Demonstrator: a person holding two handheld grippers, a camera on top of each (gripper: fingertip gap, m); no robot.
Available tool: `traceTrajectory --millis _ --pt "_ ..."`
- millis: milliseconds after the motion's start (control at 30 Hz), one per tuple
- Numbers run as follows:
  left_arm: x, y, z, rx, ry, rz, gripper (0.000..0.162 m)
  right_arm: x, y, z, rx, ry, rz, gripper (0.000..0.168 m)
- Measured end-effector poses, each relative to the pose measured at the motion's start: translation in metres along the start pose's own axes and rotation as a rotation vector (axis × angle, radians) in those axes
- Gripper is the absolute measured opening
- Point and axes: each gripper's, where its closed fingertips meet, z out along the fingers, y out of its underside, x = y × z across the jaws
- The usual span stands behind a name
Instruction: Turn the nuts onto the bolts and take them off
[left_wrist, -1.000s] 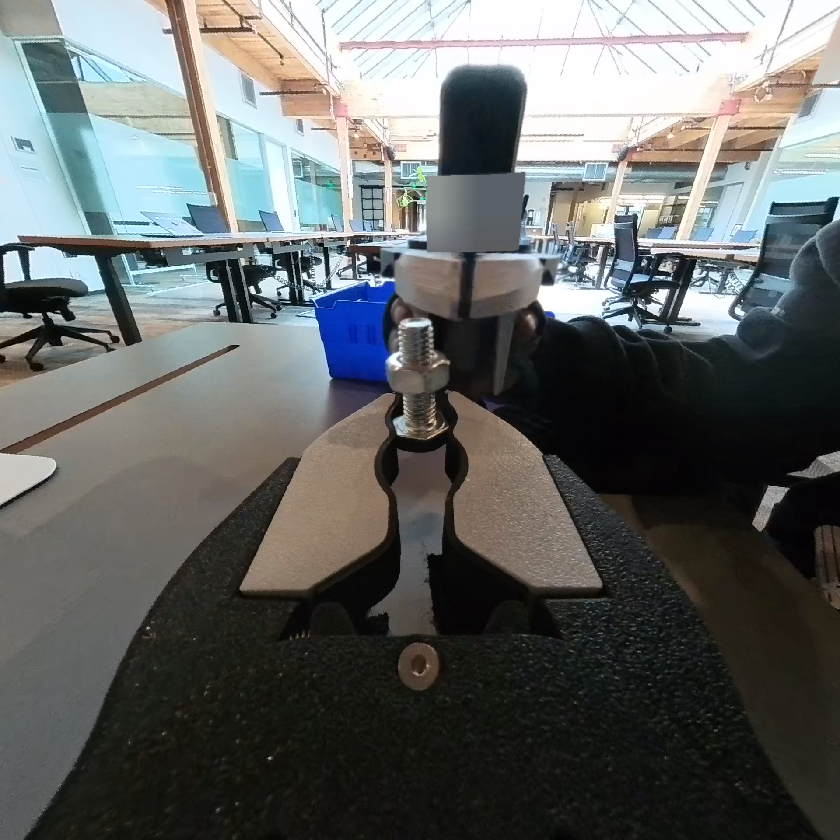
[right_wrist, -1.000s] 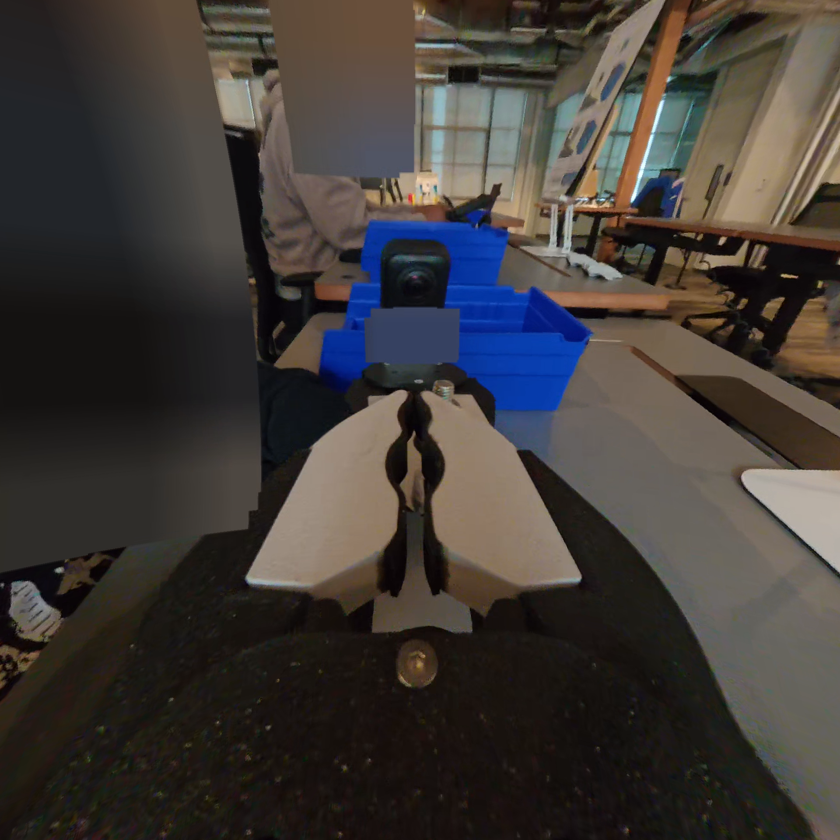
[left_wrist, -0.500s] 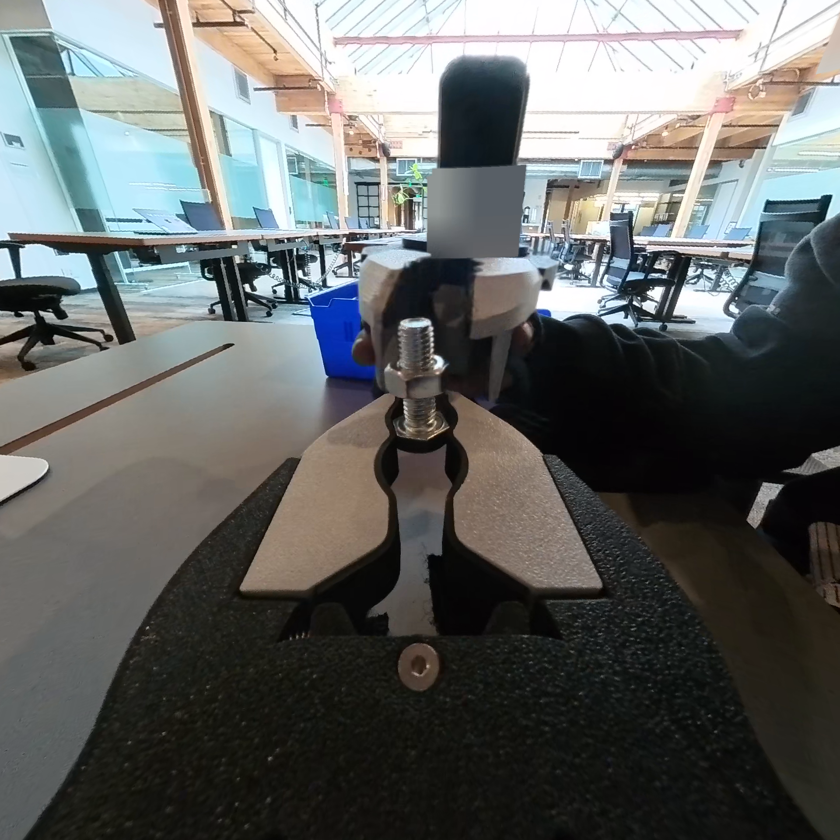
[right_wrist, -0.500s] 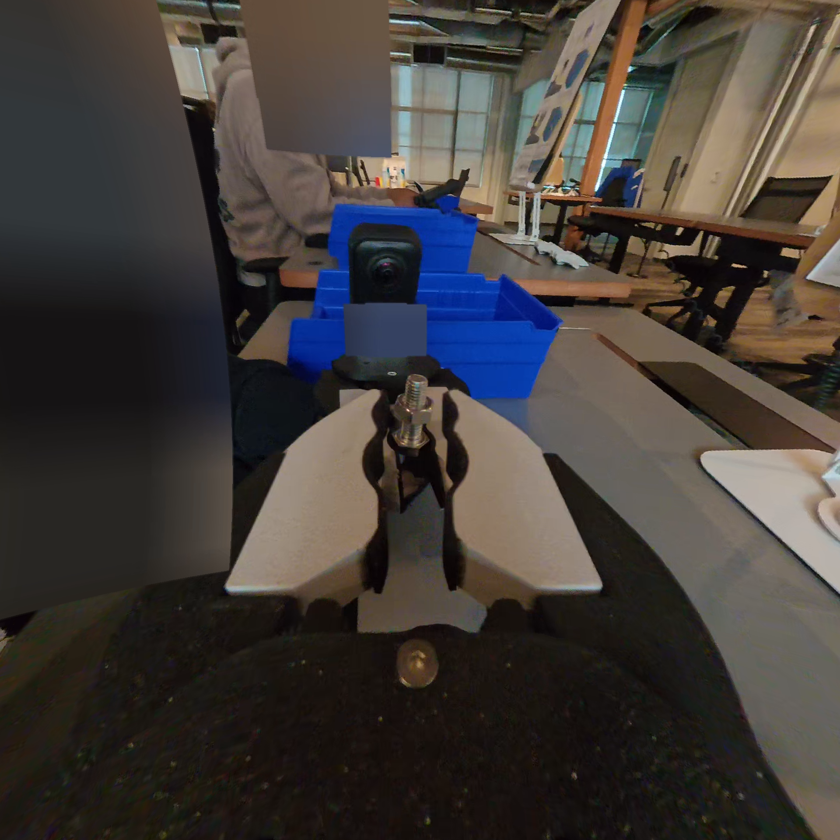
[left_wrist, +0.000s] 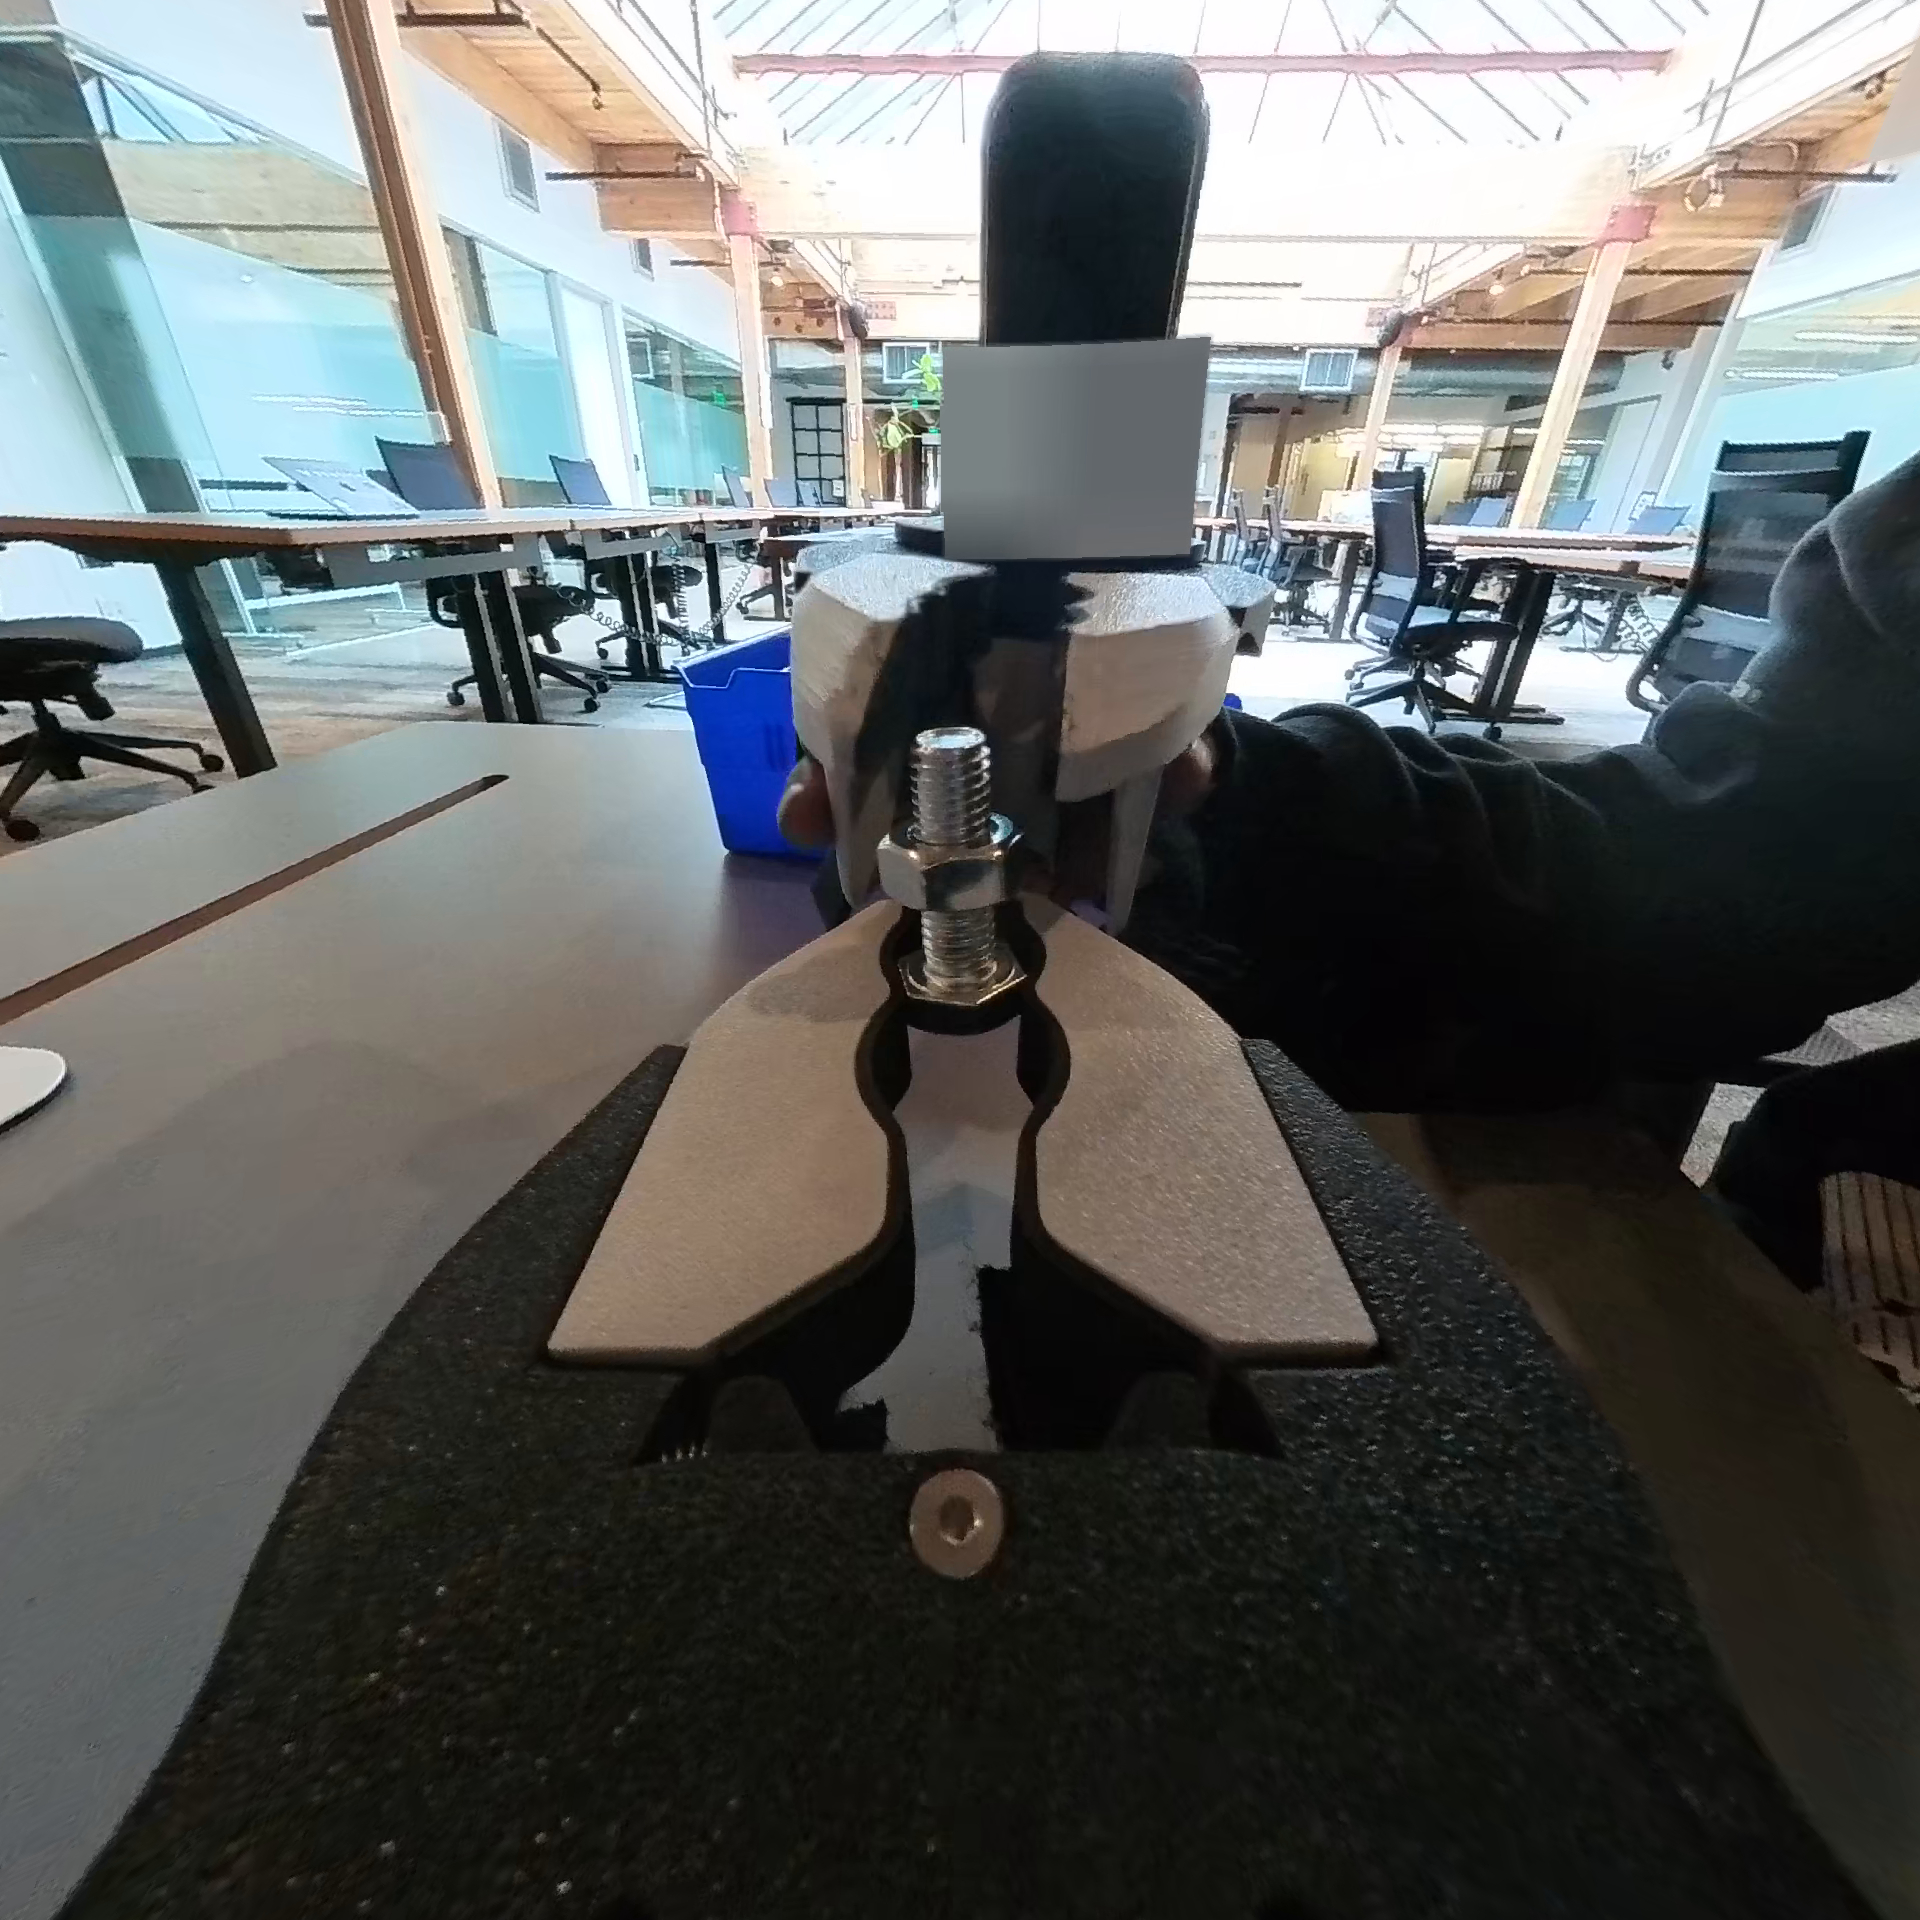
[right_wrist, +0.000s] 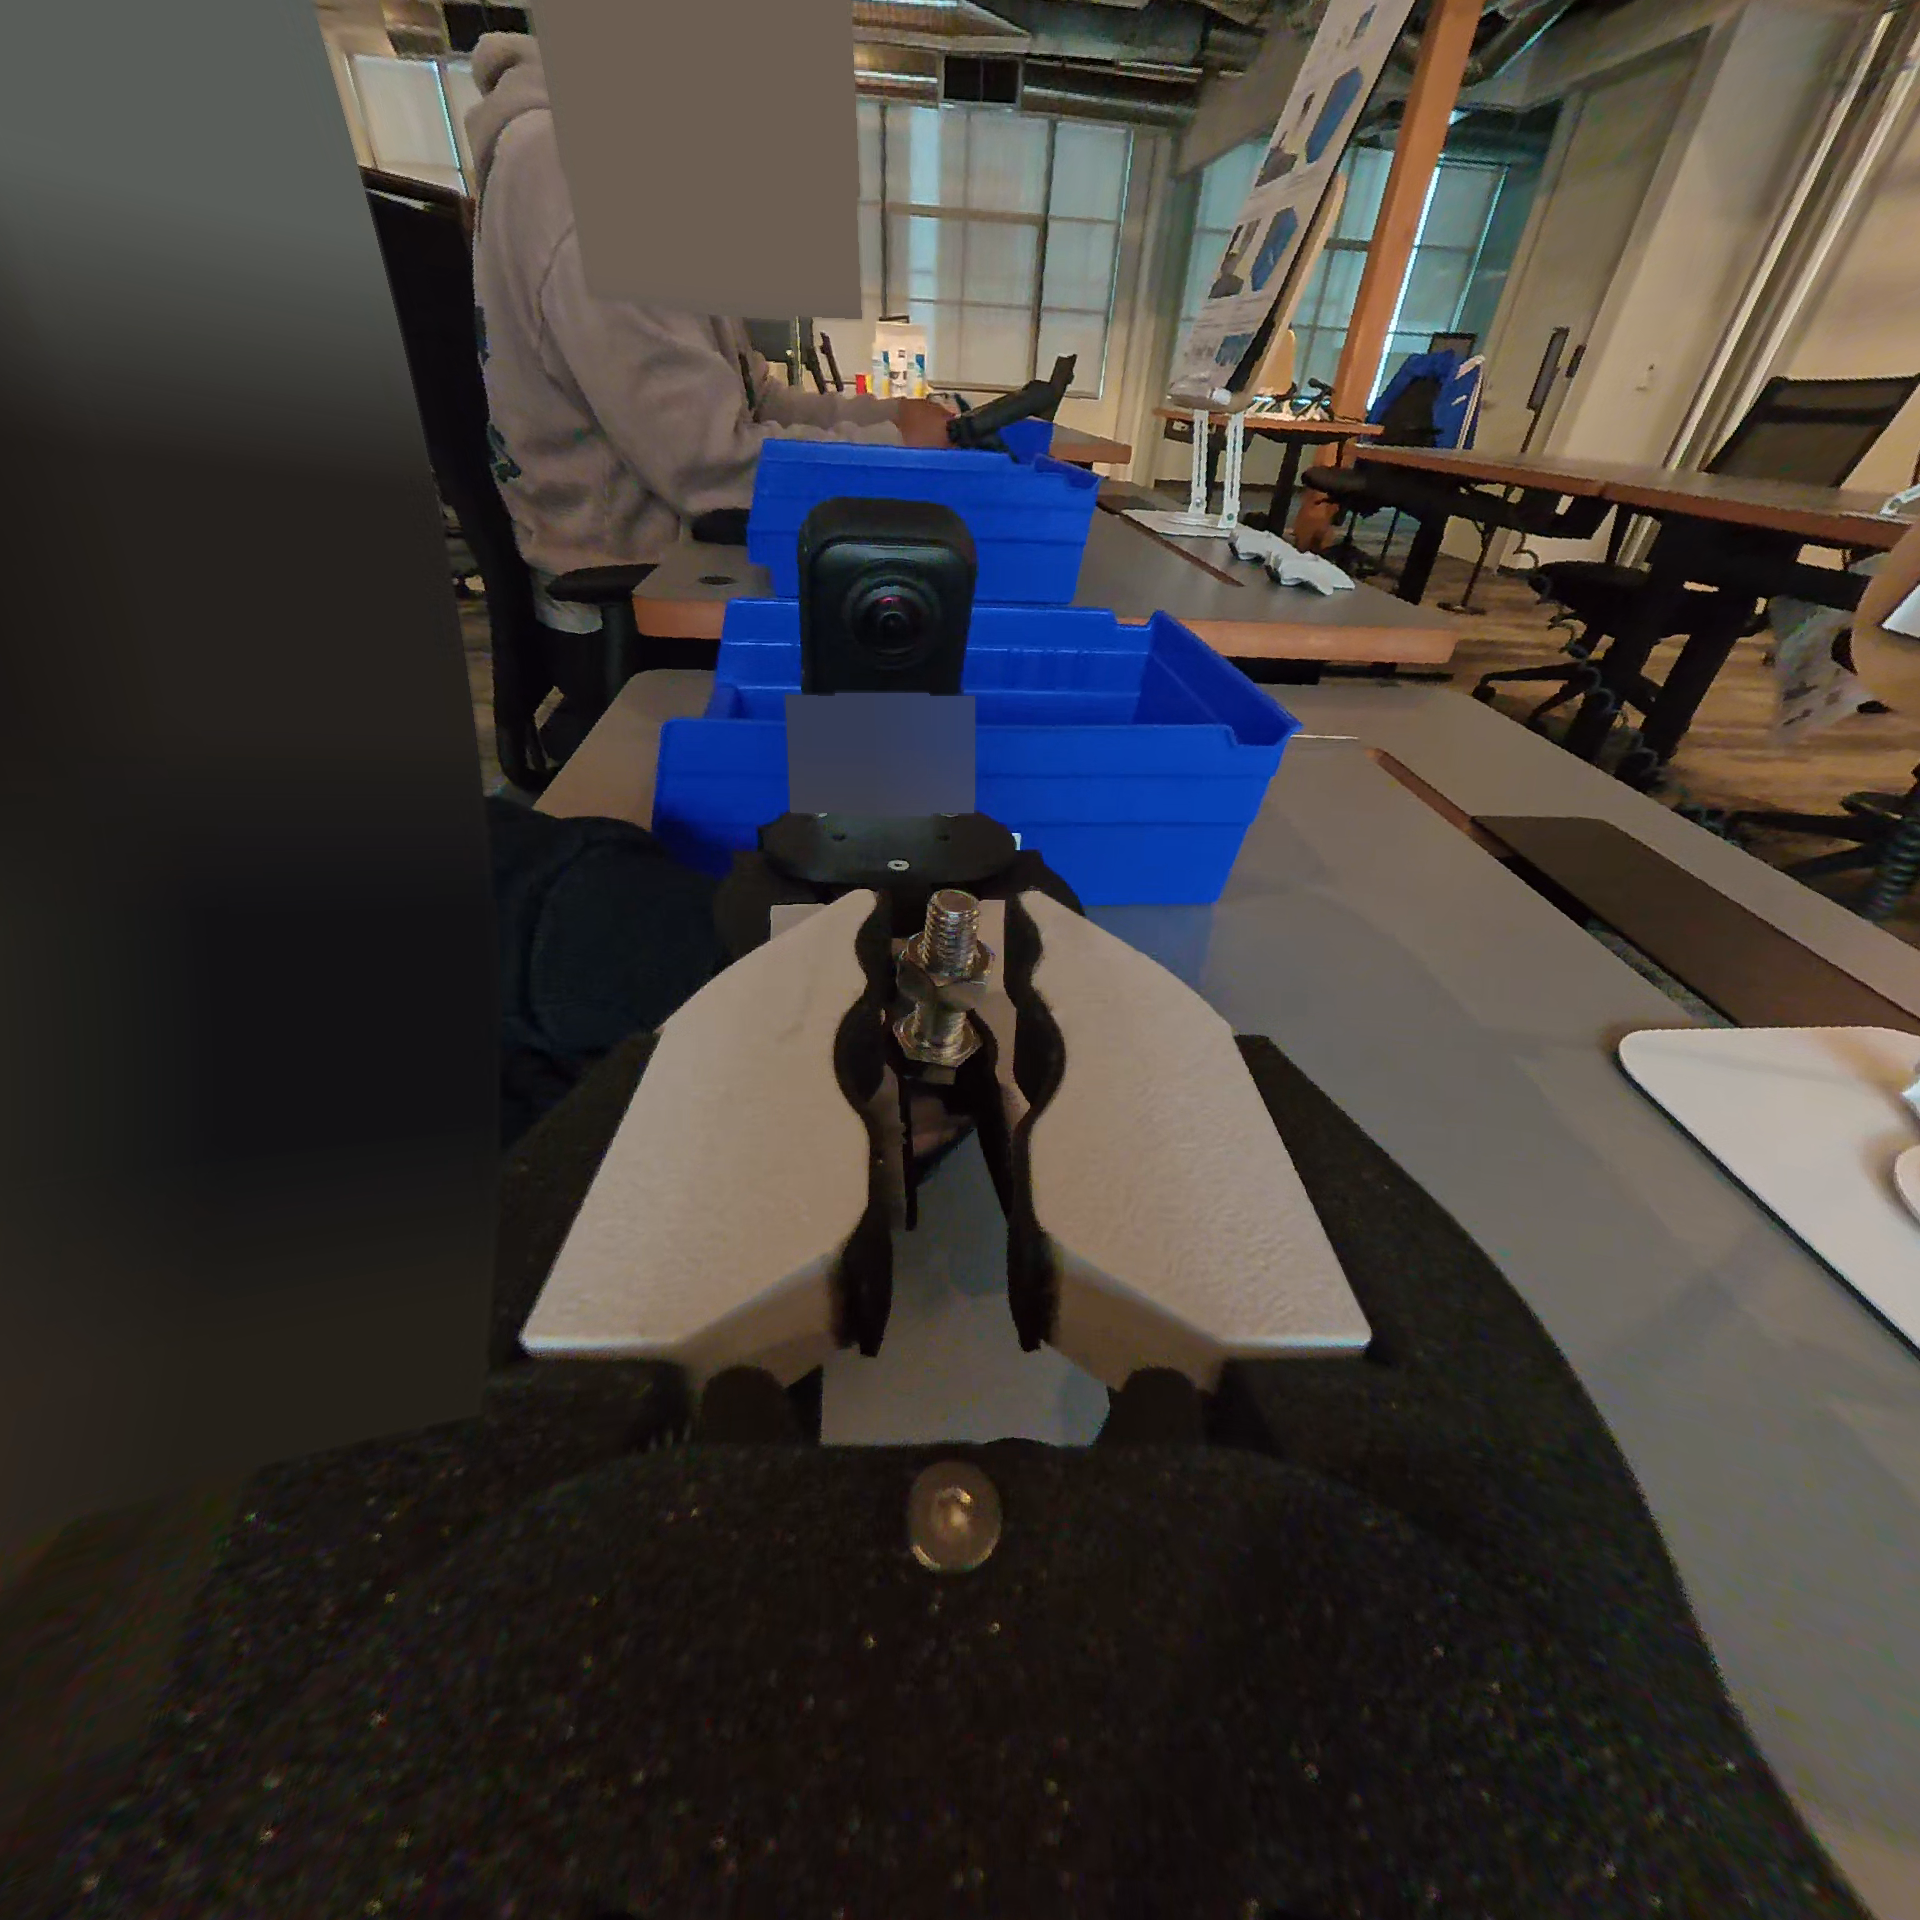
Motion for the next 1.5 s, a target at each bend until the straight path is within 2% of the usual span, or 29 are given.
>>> traceTrajectory --millis 200,400,567,633,733,1000,1233,1367,1500 --pt "0.002 0.001 0.001 -0.006 0.009 0.004 0.017 -0.001 0.003 0.001 -0.015 -0.006 -0.007 0.009" --pt "0.005 0.005 0.004 -0.028 0.032 -0.009 0.017 -0.002 0.006 -0.001 -0.037 -0.021 -0.012 0.009" --pt "-0.005 0.006 0.005 -0.042 -0.028 -0.029 0.051 -0.001 0.001 -0.004 -0.017 -0.013 -0.011 0.008" --pt "-0.005 0.007 0.006 -0.045 -0.035 -0.035 0.077 0.005 -0.002 -0.007 -0.006 0.018 -0.017 0.008" --pt "-0.006 0.016 0.01 -0.105 -0.055 0.0 0.089 0.007 -0.002 -0.01 -0.004 0.025 -0.01 0.008" --pt "-0.013 0.007 0.005 -0.049 -0.103 0.017 0.078 0.023 -0.024 -0.027 0.038 0.131 -0.018 0.008" --pt "-0.015 0.008 0.004 -0.054 -0.128 0.038 0.069 0.051 -0.066 -0.086 0.015 0.393 -0.068 0.008" --pt "-0.015 0.006 0.003 -0.045 -0.134 0.047 0.065 0.074 -0.085 -0.151 -0.037 0.606 -0.062 0.008" --pt "-0.014 0.006 0.003 -0.044 -0.127 0.049 0.064 0.09 -0.088 -0.222 -0.048 0.763 -0.015 0.008"
